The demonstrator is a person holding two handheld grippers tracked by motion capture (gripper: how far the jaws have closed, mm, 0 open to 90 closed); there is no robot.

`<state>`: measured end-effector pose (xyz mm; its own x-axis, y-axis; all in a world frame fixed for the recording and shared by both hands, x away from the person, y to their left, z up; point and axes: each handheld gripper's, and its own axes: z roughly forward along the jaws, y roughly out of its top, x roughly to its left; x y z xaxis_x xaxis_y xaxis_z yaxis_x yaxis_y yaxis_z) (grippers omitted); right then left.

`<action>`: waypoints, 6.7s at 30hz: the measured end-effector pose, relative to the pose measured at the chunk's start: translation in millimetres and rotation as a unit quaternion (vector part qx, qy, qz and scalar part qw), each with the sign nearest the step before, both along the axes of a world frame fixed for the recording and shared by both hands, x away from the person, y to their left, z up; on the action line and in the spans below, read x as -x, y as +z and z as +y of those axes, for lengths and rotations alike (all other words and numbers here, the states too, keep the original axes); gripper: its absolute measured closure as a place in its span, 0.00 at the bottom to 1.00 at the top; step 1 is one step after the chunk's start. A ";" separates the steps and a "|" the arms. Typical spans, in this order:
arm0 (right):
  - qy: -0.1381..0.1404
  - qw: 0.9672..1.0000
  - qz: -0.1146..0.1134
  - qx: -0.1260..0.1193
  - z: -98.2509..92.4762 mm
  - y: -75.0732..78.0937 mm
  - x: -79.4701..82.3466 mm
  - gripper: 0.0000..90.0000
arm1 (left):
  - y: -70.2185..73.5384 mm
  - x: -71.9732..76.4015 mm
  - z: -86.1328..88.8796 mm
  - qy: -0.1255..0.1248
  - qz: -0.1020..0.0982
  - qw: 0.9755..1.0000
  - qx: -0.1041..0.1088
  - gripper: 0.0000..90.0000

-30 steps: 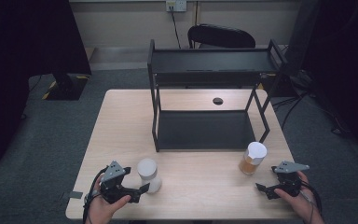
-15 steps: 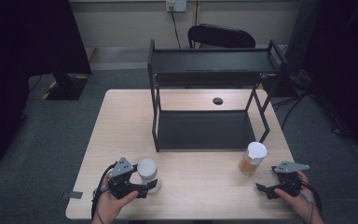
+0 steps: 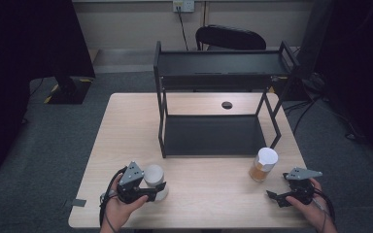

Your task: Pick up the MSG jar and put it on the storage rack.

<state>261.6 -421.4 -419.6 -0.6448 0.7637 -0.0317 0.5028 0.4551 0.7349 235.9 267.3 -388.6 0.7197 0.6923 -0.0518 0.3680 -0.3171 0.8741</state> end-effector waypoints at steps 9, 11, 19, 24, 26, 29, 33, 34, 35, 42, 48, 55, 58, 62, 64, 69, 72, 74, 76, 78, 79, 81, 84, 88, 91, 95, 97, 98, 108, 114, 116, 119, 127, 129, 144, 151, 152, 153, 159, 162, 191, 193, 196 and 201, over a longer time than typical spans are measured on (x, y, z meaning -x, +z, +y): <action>0.000 1.000 0.000 0.000 0.1 0.1 0.0 0.00 | 12.9 0.0 -9.1 0.008 0.001 1.000 -0.029 0.38; 0.000 1.000 0.000 0.000 0.1 0.0 0.0 0.00 | 13.4 -1.7 -8.4 0.010 0.005 1.000 -0.024 0.38; 0.000 1.000 0.000 0.000 0.1 0.1 0.0 0.00 | 17.7 -7.8 -7.9 0.007 0.020 1.000 -0.018 0.38; -0.005 1.000 0.000 0.000 1.5 0.2 0.8 0.00 | 26.2 -11.5 -9.9 0.003 0.015 1.000 -0.013 0.38; -0.005 1.000 0.000 0.001 1.6 0.2 0.8 0.00 | 29.9 -14.3 -10.0 0.000 0.017 1.000 -0.007 0.38; -0.005 1.000 0.000 0.001 1.7 0.2 0.8 0.00 | 36.1 -18.7 -12.5 -0.003 0.019 1.000 -0.006 0.38; -0.006 1.000 0.000 0.001 1.9 0.3 0.9 0.00 | 42.9 -25.1 -17.4 -0.008 0.022 1.000 -0.006 0.38; -0.007 1.000 0.000 0.001 2.2 0.3 1.0 0.00 | 44.5 -26.6 -19.0 -0.010 0.022 1.000 -0.008 0.38; -0.007 1.000 0.000 0.001 2.5 0.3 1.2 0.00 | 44.5 -26.6 -19.0 -0.010 0.022 1.000 -0.008 0.38; -0.008 1.000 0.000 0.001 2.8 0.3 1.3 0.00 | 53.0 -39.9 -29.9 -0.016 0.021 1.000 -0.006 0.38; -0.008 1.000 0.000 0.001 2.7 0.3 1.3 0.00 | 58.8 -48.0 -38.6 -0.019 0.017 1.000 -0.011 0.38; -0.008 1.000 0.000 0.001 2.7 0.3 1.3 0.00 | 66.3 -61.0 -48.5 -0.023 0.014 1.000 -0.011 0.38; -0.008 1.000 0.000 0.001 2.7 0.3 1.3 0.00 | 70.5 -65.0 -52.3 -0.023 0.012 1.000 -0.014 0.38; -0.008 1.000 0.000 0.001 2.7 0.3 1.3 0.00 | 74.5 -70.6 -57.0 -0.021 0.008 1.000 -0.009 0.38; -0.008 1.000 0.000 0.001 2.7 0.3 1.3 0.00 | 76.2 -73.2 -59.3 -0.021 0.008 1.000 -0.005 0.38; -0.008 1.000 0.000 0.001 2.7 0.2 1.3 0.00 | 82.4 -84.0 -65.4 -0.021 0.011 1.000 0.002 0.38; -0.008 1.000 0.000 0.001 2.7 0.3 1.2 0.00 | 86.1 -88.8 -69.6 -0.019 0.007 1.000 0.000 0.38; -0.008 1.000 0.000 0.001 2.7 0.3 1.2 0.00 | 89.5 -92.7 -72.9 -0.020 0.006 1.000 -0.003 0.38; -0.008 1.000 0.000 0.001 2.7 0.3 1.3 0.00 | 93.1 -96.4 -76.5 -0.019 0.005 1.000 -0.004 0.38; -0.008 1.000 0.000 0.001 2.7 0.3 1.2 0.00 | 95.1 -98.9 -78.5 -0.018 0.005 1.000 -0.004 0.38; -0.008 1.000 0.000 0.001 2.7 0.3 1.2 0.00 | 95.9 -100.1 -79.4 -0.017 0.005 1.000 -0.003 0.38; -0.008 1.000 0.000 0.000 2.7 0.3 1.2 0.00 | 97.0 -102.5 -80.9 -0.016 0.005 1.000 0.000 0.38; -0.008 1.000 0.000 0.001 2.7 0.3 1.2 0.00 | 99.8 -106.8 -82.7 -0.016 0.006 1.000 0.001 0.38; -0.008 1.000 0.000 0.001 2.7 0.3 1.2 0.00 | 105.0 -111.5 -85.7 -0.014 0.003 1.000 0.001 0.38; -0.008 1.000 0.000 0.001 2.7 0.3 1.2 0.00 | 110.1 -114.4 -88.3 -0.015 0.002 1.000 0.001 0.38; -0.008 1.000 0.000 0.001 2.7 0.3 1.2 0.00 | 116.2 -118.1 -91.1 -0.015 0.000 1.000 0.003 0.38; -0.008 1.000 0.000 0.000 2.7 0.3 1.2 0.00 | 119.0 -119.8 -92.6 -0.015 -0.001 1.000 0.004 0.38; -0.008 1.000 0.000 0.001 2.7 0.3 1.2 0.00 | 120.1 -120.6 -93.5 -0.015 -0.001 1.000 0.005 0.38; -0.008 1.000 0.000 0.000 2.7 0.2 1.2 0.00 | 134.6 -129.8 -100.5 -0.016 -0.004 1.000 0.005 0.38; -0.008 1.000 0.000 0.000 2.7 0.3 1.2 0.00 | 146.2 -133.3 -104.6 -0.015 -0.009 1.000 0.003 0.38; -0.008 1.000 0.000 0.000 2.7 0.2 1.2 0.00 | 150.1 -134.6 -105.7 -0.016 -0.010 1.000 0.003 0.38; -0.008 1.000 0.000 0.000 2.7 0.2 1.2 0.00 | 155.9 -136.0 -107.4 -0.018 -0.012 1.000 0.002 0.38; -0.008 1.000 0.000 0.000 2.7 0.1 1.3 0.00 | 173.9 -138.5 -111.7 -0.019 -0.015 1.000 0.000 0.38; -0.008 1.000 0.000 0.000 2.6 0.1 1.3 0.00 | 178.8 -138.7 -112.5 -0.020 -0.017 1.000 -0.001 0.38; -0.008 1.000 0.000 0.000 2.6 0.1 1.3 0.00 | 210.3 -138.0 -114.9 -0.025 -0.024 0.999 0.000 0.38; -0.008 1.000 0.000 0.000 2.6 0.1 1.3 0.00 | 221.1 -137.4 -115.0 -0.029 -0.028 0.999 0.008 0.38; -0.008 1.000 0.000 0.000 2.6 0.1 1.3 0.00 | 222.7 -137.6 -115.0 -0.029 -0.028 0.999 0.009 0.38; -0.008 1.000 0.000 0.000 2.6 0.1 1.2 0.00 | 224.4 -137.5 -115.3 -0.030 -0.028 0.999 0.009 0.38; -0.008 1.000 0.000 0.000 2.6 0.1 1.3 0.00 | 234.2 -136.7 -118.1 -0.031 -0.033 0.999 0.010 0.38; -0.008 1.000 0.000 0.000 2.6 0.1 1.3 0.00 | 238.7 -137.6 -118.6 -0.033 -0.032 0.999 0.015 0.38; -0.007 1.000 0.000 0.001 2.4 0.2 1.1 0.00 | 287.5 -140.7 -127.6 -0.043 -0.036 0.998 0.028 0.38; -0.007 1.000 -0.001 0.001 2.5 0.2 1.2 0.00 | 290.0 -141.3 -128.1 -0.044 -0.037 0.998 0.029 0.38; -0.008 1.000 0.000 0.001 2.6 0.4 1.2 0.00 | 292.4 -142.3 -128.2 -0.044 -0.038 0.998 0.031 0.38; -0.008 1.000 0.000 0.001 2.6 0.4 1.2 0.00 | 300.4 -143.5 -128.7 -0.042 -0.042 0.998 0.037 0.38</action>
